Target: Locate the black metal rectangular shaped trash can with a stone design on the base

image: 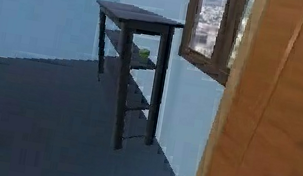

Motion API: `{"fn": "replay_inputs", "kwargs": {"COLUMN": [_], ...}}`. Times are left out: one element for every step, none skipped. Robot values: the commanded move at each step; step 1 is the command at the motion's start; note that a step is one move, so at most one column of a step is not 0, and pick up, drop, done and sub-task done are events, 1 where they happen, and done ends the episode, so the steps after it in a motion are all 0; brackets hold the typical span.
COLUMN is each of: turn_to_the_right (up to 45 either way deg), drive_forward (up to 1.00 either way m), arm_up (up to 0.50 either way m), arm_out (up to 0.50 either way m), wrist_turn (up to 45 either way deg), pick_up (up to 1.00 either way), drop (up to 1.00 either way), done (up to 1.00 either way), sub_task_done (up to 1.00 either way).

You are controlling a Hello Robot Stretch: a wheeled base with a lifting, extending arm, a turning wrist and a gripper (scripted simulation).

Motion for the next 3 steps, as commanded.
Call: {"fn": "replay_inputs", "kwargs": {"turn_to_the_right": [0.0, -45.0, -9.0], "drive_forward": [0.5, 0.0, 0.0], "arm_up": [0.0, 0.0, 0.0], "arm_out": [0.0, 0.0, 0.0], "wrist_turn": [0.0, 0.0, 0.0], "pick_up": [0.0, 0.0, 0.0], "drop": [0.0, 0.0, 0.0], "done": [0.0, 0.0, 0.0], "sub_task_done": [0.0, 0.0, 0.0]}}
